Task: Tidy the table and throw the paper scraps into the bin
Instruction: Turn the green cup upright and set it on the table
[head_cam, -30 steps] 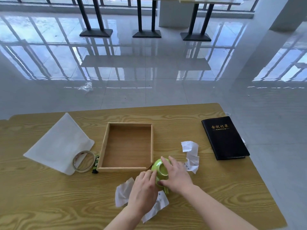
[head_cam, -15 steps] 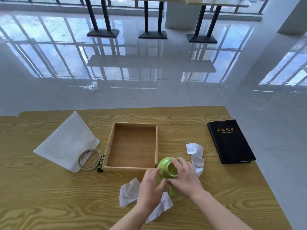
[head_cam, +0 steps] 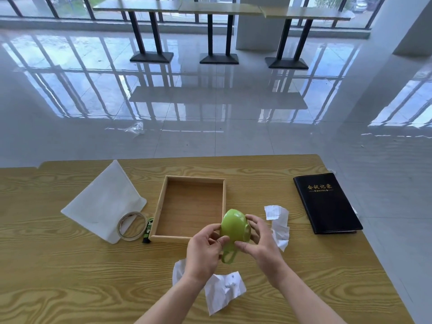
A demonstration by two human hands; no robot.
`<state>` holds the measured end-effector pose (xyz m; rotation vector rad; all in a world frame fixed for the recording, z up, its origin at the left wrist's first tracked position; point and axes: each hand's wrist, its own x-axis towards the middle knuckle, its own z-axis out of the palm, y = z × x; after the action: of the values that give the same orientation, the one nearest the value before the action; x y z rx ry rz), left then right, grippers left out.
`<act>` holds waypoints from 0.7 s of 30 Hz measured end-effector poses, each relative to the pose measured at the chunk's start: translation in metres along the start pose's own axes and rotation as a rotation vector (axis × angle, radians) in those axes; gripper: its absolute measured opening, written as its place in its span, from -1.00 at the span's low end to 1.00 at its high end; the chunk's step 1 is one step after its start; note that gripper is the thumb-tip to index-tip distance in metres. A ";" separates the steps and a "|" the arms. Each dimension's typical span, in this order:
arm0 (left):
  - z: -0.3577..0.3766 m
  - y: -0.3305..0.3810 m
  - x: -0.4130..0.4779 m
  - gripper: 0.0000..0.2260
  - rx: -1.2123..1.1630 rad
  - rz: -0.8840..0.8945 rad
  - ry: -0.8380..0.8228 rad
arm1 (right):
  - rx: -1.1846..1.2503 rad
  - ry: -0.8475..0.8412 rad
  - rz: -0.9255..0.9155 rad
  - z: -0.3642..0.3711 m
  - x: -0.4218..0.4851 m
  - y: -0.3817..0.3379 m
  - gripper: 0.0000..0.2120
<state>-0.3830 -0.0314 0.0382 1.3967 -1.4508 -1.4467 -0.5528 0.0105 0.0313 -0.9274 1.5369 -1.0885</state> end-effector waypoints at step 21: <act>-0.126 -0.037 -0.043 -0.56 0.342 0.011 0.202 | 0.219 -0.028 0.250 0.108 0.014 -0.021 -0.75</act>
<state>-0.2451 -0.0171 0.0355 1.6831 -1.6206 -1.0466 -0.4497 -0.0293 0.0369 -0.5817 1.4337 -1.0332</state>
